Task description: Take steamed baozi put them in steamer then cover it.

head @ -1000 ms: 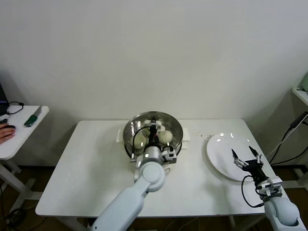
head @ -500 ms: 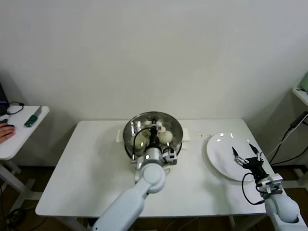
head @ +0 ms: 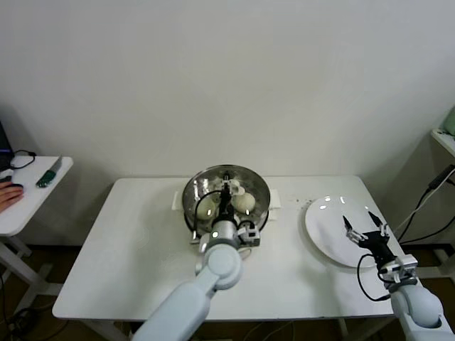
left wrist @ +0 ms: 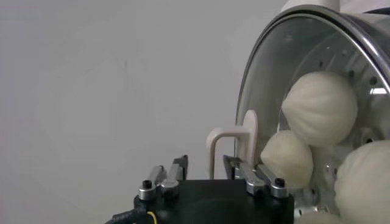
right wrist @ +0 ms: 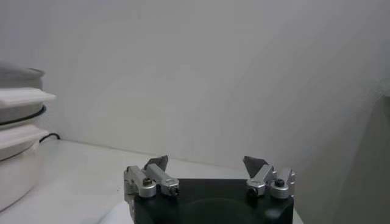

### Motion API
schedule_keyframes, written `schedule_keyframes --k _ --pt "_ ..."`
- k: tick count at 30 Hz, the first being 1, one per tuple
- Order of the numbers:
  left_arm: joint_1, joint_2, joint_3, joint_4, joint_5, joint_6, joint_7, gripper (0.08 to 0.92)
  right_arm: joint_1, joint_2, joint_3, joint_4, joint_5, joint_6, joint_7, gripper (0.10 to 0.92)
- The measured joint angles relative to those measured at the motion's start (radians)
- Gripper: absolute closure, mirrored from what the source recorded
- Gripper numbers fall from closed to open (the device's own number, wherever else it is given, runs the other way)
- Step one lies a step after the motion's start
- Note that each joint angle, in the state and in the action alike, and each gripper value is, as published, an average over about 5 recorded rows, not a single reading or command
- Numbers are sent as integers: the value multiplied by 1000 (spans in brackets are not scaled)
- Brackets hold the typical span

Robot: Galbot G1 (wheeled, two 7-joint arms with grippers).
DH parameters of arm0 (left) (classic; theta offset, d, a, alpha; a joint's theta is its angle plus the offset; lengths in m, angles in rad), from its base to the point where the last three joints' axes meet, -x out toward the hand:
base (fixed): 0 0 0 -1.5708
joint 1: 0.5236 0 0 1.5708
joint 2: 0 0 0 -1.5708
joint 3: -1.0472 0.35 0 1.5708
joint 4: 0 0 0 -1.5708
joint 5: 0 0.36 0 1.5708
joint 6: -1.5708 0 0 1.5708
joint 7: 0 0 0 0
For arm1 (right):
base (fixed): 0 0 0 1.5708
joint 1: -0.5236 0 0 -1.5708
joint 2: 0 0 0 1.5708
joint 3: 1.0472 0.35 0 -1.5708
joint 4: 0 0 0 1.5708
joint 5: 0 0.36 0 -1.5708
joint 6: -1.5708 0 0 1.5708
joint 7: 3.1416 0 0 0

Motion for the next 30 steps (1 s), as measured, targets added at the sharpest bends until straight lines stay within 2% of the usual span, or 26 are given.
schedule_keyframes --k 12,21,30 --pt "50 67 -22 -139 -52 0 29 202 -3 0 6 24 7 -75 15 203" --pt "129 139 -77 -281 -117 0 3 177 -6 2 1 44 6 -110 20 203" --pt "253 208 -258 -431 -418 0 -133 177 -24 13 10 70 -2 -118 14 203"
